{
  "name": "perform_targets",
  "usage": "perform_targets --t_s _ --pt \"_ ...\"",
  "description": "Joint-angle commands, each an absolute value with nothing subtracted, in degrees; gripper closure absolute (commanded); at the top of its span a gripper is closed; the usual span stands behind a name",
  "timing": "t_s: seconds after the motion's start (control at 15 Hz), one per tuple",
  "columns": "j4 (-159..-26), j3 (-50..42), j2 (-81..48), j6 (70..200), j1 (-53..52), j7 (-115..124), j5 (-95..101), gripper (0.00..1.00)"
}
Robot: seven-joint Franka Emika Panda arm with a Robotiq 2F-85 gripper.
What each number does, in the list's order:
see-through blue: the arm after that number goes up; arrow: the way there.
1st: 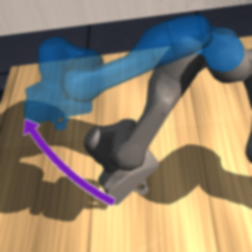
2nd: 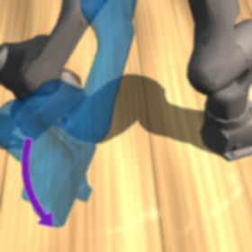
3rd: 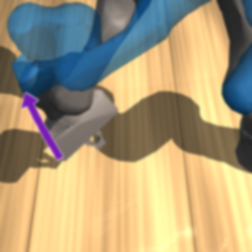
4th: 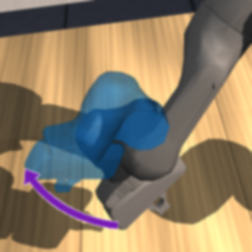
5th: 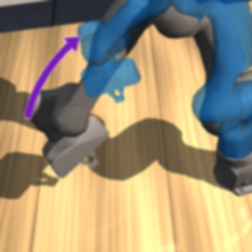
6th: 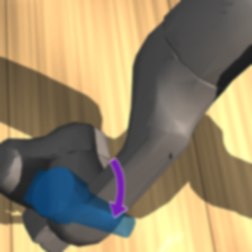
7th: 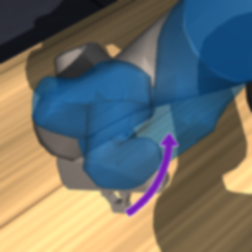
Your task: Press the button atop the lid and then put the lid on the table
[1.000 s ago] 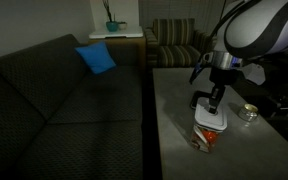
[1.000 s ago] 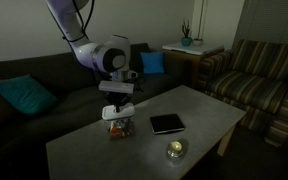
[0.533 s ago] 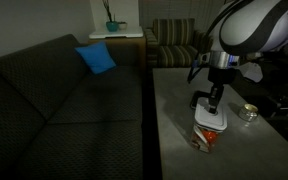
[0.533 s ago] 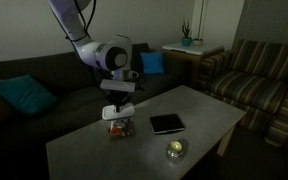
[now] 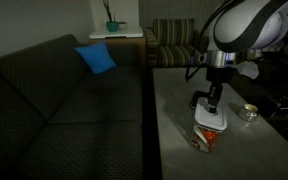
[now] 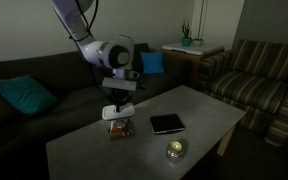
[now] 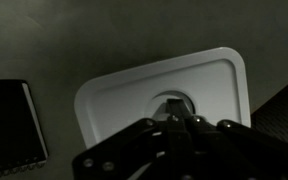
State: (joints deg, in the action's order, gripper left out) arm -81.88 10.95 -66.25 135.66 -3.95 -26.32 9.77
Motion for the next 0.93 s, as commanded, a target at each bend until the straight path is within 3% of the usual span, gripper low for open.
perform_targets --t_s 0.0,0.87 --pt "-80.8 11.3 -68.9 135.1 -3.8 -28.1 9.5 1.00" --pt "-89.8 13.1 -55.6 134.4 -3.1 -28.2 9.2 1.00"
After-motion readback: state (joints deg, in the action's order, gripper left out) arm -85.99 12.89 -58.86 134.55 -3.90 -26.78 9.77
